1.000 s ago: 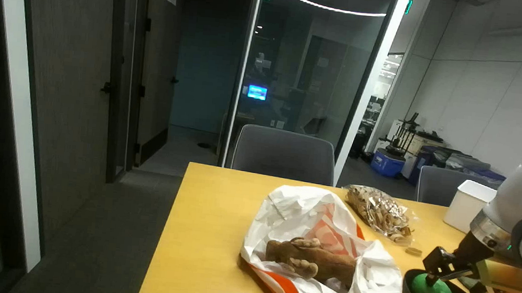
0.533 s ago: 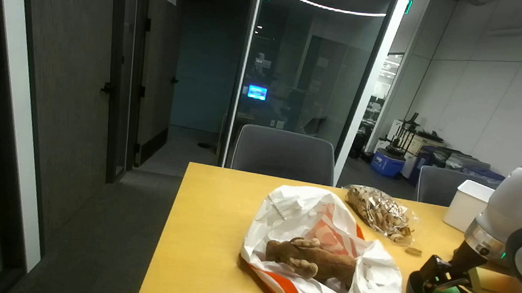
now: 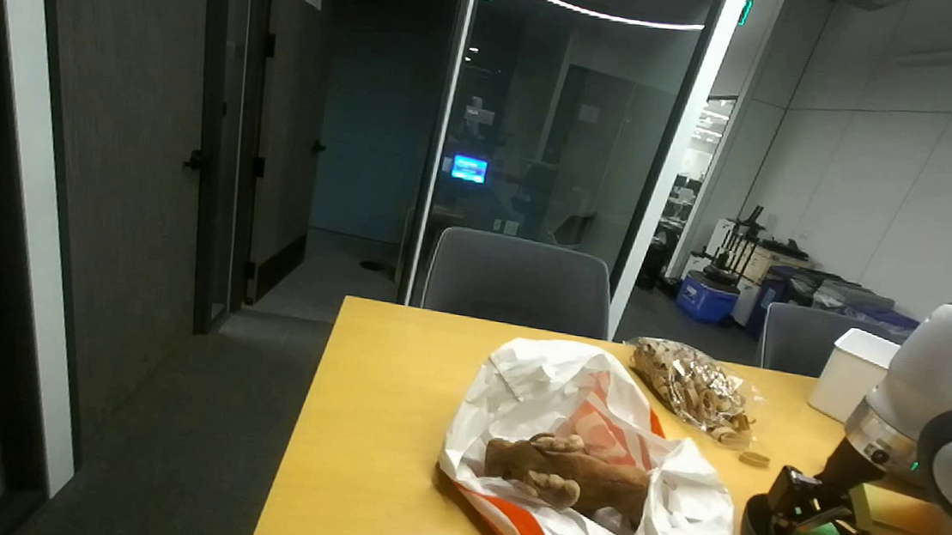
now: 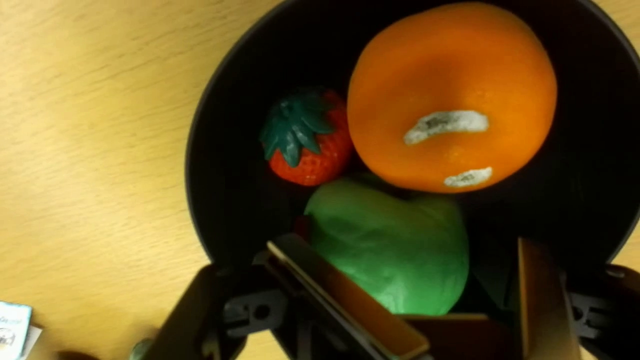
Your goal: Move the black bowl closer to the plastic bag and move all the objects in it to the plastic bag
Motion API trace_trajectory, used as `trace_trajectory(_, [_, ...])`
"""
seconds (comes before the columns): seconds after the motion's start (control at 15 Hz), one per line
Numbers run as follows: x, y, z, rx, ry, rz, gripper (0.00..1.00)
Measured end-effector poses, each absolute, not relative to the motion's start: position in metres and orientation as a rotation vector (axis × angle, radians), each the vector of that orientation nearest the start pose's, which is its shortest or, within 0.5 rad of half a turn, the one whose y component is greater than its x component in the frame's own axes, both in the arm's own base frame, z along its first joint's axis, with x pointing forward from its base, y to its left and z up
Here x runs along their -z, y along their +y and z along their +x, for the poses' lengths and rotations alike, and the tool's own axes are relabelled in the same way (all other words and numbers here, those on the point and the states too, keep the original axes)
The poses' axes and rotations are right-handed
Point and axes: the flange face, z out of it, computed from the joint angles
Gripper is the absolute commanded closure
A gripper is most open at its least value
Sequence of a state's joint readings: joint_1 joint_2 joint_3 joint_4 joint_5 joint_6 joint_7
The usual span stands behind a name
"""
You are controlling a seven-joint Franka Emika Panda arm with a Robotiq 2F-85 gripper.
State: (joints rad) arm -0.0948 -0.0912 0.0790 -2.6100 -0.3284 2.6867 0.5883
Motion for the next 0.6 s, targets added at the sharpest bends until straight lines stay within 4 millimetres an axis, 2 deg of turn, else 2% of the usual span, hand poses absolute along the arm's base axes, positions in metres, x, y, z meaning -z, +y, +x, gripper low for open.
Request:
trace_trajectory(0.33, [-0.312, 0.0, 0.449, 0.359, 0.562, -3.161, 0.47])
trace_trajectory(0.6, [-0.346, -0.004, 0.448, 0.475, 0.531, -3.143, 0.47])
